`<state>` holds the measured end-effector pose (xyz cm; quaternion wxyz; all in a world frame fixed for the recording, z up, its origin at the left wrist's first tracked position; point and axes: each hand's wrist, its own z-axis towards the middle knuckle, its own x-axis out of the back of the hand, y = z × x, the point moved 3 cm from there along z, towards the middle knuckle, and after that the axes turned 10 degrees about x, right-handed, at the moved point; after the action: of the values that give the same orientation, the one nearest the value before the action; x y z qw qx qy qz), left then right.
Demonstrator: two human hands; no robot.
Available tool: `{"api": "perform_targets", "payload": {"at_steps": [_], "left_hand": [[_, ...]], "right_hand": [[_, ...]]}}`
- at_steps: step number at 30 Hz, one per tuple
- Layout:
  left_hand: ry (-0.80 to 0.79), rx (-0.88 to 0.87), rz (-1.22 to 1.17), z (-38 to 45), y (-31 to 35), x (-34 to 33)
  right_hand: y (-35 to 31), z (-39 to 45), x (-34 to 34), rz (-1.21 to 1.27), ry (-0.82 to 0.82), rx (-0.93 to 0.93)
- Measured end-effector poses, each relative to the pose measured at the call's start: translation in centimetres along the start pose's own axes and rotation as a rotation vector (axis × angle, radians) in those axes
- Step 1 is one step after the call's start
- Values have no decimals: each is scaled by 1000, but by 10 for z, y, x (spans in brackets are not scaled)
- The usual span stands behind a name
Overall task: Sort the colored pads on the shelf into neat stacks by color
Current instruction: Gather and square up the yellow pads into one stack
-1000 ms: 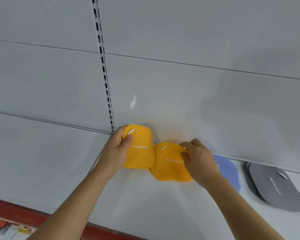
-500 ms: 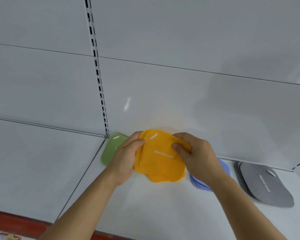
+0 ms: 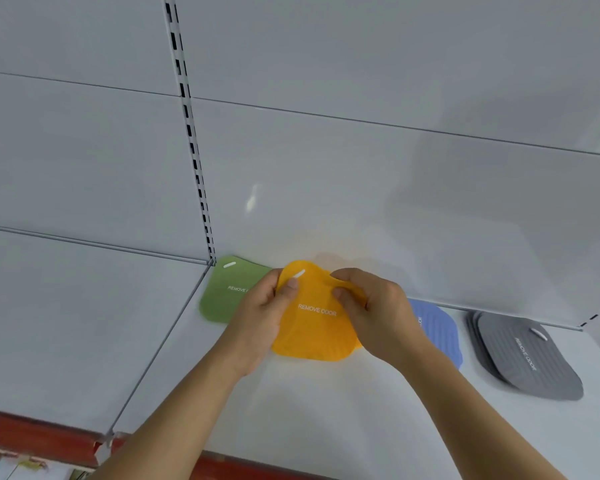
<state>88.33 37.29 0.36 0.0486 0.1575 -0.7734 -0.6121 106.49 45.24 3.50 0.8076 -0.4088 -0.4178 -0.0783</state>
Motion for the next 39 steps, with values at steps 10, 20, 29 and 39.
{"api": "perform_targets", "payload": {"at_steps": [10,20,29,39], "left_hand": [[118,-70,101,-2,4,23],[270,-84,78,-4,13,71],[249,-59,104,-6,8,73],[234,-61,89,0,7,66]], "right_hand": [[-7,19,-11,2,-82,65],[63,38,-24,-400,-434,-128],[62,43,-31,-480,-319,-62],[62,24,-17,-427,-340,-31]]}}
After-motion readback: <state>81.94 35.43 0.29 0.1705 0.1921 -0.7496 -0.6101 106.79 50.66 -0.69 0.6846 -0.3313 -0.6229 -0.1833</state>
